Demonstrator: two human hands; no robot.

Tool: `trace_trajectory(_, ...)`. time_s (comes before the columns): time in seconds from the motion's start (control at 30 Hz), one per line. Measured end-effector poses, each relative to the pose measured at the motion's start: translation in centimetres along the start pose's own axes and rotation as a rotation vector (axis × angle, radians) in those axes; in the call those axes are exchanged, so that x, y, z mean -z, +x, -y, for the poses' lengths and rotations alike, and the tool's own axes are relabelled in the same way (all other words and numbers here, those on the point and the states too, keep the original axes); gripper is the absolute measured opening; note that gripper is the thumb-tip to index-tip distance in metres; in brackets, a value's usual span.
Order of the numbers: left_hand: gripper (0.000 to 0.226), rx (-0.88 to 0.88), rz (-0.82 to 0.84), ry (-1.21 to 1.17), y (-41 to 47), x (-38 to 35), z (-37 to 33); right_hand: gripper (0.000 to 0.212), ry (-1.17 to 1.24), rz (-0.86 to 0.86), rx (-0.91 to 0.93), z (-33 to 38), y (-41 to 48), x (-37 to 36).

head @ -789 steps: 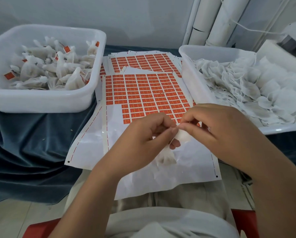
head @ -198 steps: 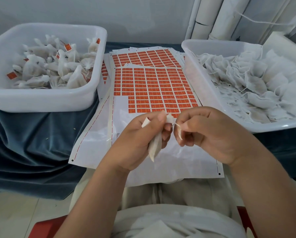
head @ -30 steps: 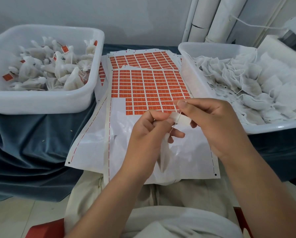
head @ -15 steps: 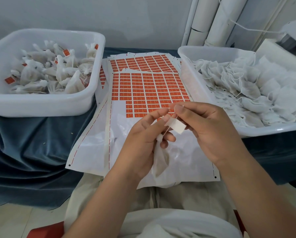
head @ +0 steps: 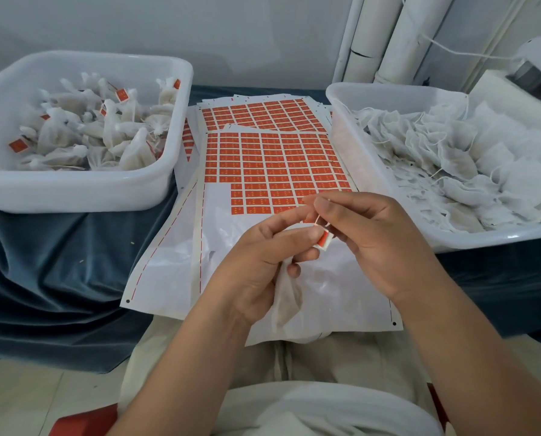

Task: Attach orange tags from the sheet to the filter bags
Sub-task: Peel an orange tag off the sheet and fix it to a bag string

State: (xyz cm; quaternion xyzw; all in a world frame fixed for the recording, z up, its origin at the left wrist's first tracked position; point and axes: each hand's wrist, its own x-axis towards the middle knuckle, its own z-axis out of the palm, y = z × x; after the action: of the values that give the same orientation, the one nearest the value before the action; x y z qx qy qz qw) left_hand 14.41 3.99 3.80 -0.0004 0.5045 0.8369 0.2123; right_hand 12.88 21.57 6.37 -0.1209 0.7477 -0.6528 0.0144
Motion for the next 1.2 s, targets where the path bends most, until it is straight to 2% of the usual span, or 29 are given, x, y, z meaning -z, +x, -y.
trace_trajectory(0.2,0.048,-0.022,-0.135,0.070,-0.1,-0.4,0.0,0.046,0.016,0.017,-0.023,-0.3,0.3,-0.5)
trace_trajectory(0.27,0.049,-0.073,-0.190,0.044,-0.1,-0.3,-0.1,0.047,-0.095,0.037,-0.040,-0.3,0.4,-0.6)
trace_trajectory(0.33,0.045,-0.129,-0.229,0.038,-0.2,-0.2,-0.1,0.040,-0.315,0.059,0.020,-0.4,0.3,-0.6)
trace_trajectory(0.47,0.039,-0.139,-0.202,0.108,-0.5,-0.1,-0.3,0.042,-0.496,0.137,0.148,-0.4,0.1,-0.3)
trace_trajectory(0.6,0.042,-0.025,-0.177,0.116,-0.4,-0.1,-0.7,0.045,-0.619,0.170,0.164,-0.3,0.3,0.5)
trace_trajectory(0.73,0.027,0.066,-0.110,-0.040,-0.2,0.2,-0.9,0.035,-0.594,0.206,0.158,-0.2,0.3,0.6)
trace_trajectory(0.83,0.023,0.071,-0.093,-0.109,-0.2,0.6,-1.2,0.032,-0.570,0.172,0.162,-0.6,0.4,0.8)
trace_trajectory(0.9,0.025,0.014,-0.142,0.008,-0.2,0.4,-1.2,0.034,-0.557,0.143,0.157,-0.8,0.4,0.8)
trace_trajectory(0.97,0.029,-0.109,-0.242,0.200,-0.3,0.2,-1.1,0.033,-0.527,0.113,0.147,-0.9,0.3,0.5)
trace_trajectory(1.03,0.031,-0.208,-0.274,0.321,-0.6,0.2,-1.1,0.031,-0.475,0.097,0.142,-0.7,0.2,0.2)
trace_trajectory(1.17,0.008,-0.253,-0.254,0.475,-1.0,0.2,-1.4,0.031,-0.454,0.140,0.163,-0.3,-0.1,-0.4)
trace_trajectory(1.2,0.011,-0.267,-0.269,0.505,-1.1,0.2,-1.3,0.031,-0.462,0.150,0.164,-0.2,-0.2,-0.5)
